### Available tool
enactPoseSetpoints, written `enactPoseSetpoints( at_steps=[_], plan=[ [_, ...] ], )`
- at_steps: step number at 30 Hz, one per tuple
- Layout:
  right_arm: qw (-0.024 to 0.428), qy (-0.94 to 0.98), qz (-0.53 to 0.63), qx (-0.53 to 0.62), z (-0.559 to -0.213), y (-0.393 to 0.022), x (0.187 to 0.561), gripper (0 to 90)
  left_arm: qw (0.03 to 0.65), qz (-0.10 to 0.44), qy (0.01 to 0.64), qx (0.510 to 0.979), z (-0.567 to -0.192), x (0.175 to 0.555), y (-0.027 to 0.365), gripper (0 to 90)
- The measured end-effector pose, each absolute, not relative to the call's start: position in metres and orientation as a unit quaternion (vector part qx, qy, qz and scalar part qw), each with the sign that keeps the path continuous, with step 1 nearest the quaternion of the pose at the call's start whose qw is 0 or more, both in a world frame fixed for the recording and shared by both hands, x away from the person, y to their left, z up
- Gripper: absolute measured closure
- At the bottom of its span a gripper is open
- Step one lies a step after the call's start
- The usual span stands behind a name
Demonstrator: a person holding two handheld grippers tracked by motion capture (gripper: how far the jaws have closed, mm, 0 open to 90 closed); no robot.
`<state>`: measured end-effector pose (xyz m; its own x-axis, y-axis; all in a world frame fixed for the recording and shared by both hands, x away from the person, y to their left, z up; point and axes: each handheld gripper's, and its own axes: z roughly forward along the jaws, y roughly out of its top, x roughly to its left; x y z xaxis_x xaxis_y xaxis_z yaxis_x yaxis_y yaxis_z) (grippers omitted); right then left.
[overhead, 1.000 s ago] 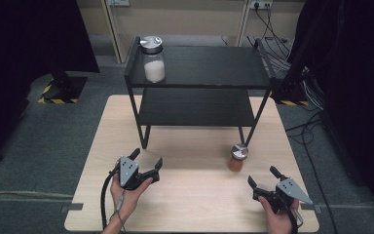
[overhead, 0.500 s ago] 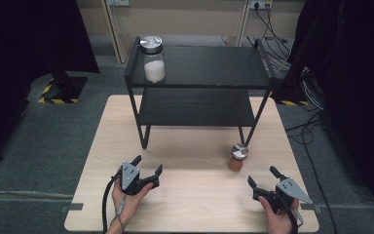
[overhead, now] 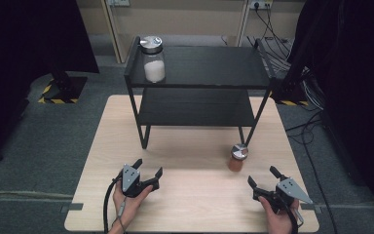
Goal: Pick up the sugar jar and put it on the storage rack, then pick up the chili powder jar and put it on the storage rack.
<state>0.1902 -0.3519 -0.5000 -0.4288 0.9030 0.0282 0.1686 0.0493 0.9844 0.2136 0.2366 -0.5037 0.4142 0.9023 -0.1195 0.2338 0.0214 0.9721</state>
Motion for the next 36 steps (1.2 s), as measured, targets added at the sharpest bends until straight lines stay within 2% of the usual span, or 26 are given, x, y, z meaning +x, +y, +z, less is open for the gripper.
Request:
enactPoseSetpoints(
  at_steps=[17, 36],
  plan=[
    [0.334, 0.646, 0.547, 0.415, -0.4991, -0.3516, 0.1909, 5.1, 0.565, 0.282, 0.446, 0.634, -0.5038, 0.2155, 0.2422, 13.0],
    [0.331, 0.645, 0.55, 0.415, -0.4994, -0.3534, 0.1913, 4.9, 0.563, 0.287, 0.45, 0.631, -0.504, 0.2145, 0.2413, 12.4]
  ],
)
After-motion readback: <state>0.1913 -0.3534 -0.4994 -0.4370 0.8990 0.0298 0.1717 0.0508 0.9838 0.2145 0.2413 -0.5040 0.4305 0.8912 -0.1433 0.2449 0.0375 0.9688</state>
